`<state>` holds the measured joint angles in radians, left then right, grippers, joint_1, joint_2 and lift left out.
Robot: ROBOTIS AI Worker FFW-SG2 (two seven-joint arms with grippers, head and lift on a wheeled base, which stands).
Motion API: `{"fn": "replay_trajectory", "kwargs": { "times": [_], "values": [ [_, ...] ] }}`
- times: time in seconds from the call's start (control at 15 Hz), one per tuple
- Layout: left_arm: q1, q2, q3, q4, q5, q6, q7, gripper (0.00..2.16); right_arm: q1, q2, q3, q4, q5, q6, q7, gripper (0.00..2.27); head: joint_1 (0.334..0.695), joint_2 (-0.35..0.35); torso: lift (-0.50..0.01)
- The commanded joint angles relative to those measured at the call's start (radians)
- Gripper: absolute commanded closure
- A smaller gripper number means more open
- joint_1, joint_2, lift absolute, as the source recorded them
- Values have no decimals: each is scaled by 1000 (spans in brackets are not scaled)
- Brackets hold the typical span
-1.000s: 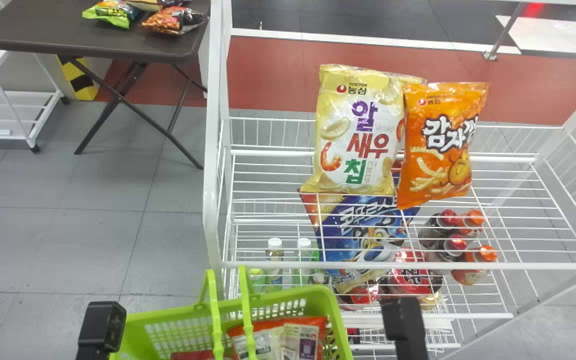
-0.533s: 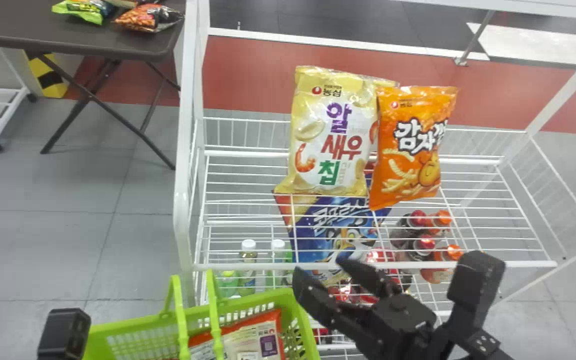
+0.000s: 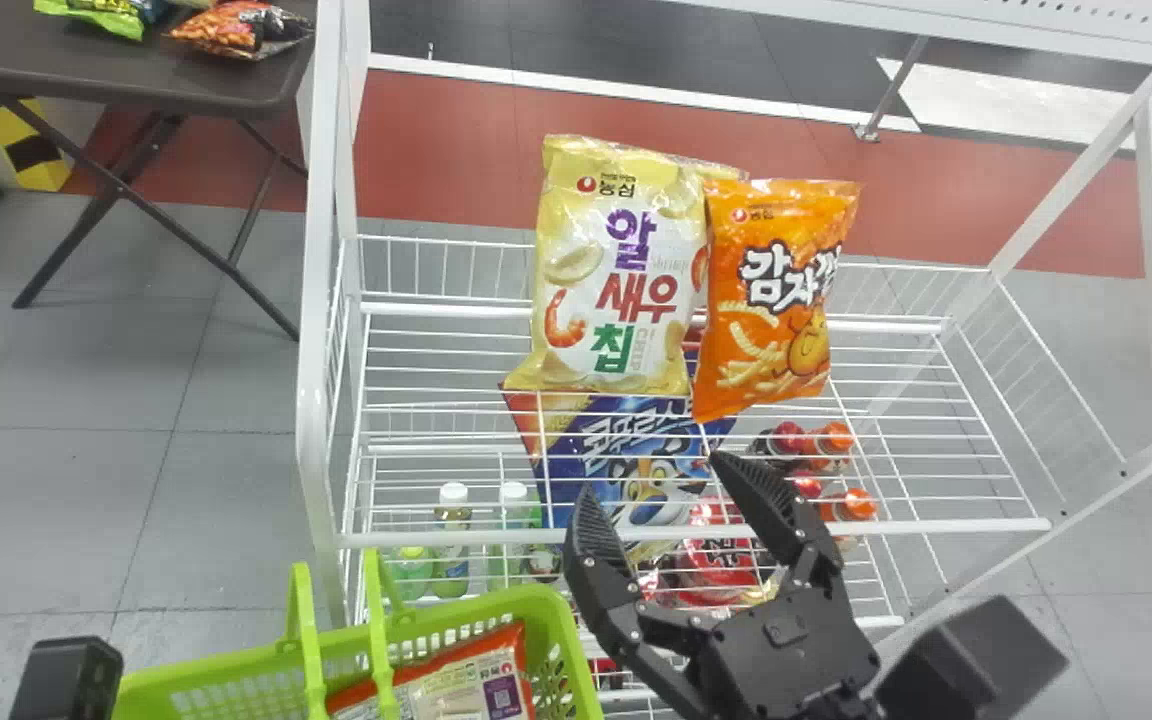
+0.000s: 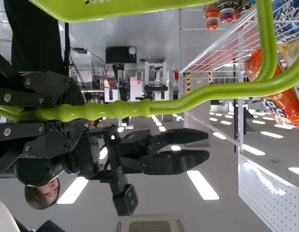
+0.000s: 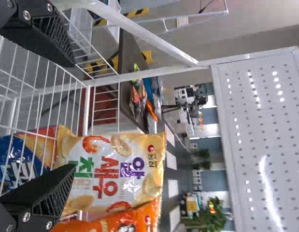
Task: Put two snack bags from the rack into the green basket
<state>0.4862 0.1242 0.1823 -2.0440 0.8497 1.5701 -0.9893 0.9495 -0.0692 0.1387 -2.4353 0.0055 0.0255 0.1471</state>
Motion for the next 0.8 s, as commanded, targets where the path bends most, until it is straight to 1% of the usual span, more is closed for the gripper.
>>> {"fn": "replay_trajectory", "kwargs": {
  "times": [0.0,0.13,0.4,0.53,0.73],
  "values": [
    [0,0,0,12,0,1,-9,1369,71,-6,-16,16,13,-130,-12,66,695,-223,-5],
    [-1,2,-1,13,0,1,-11,1369,120,-17,-48,9,-15,-158,-11,70,695,-244,-5],
    [-6,5,-9,15,0,1,-11,1369,175,-17,-100,2,-67,-232,-11,76,695,-322,-5],
    [-3,5,-6,18,0,1,-11,1369,193,-26,-119,2,-88,-262,-11,76,695,-350,-5],
    [3,5,-3,15,0,1,-11,1369,203,-29,-120,-7,-93,-268,-12,80,695,-350,-5]
  ]
}}
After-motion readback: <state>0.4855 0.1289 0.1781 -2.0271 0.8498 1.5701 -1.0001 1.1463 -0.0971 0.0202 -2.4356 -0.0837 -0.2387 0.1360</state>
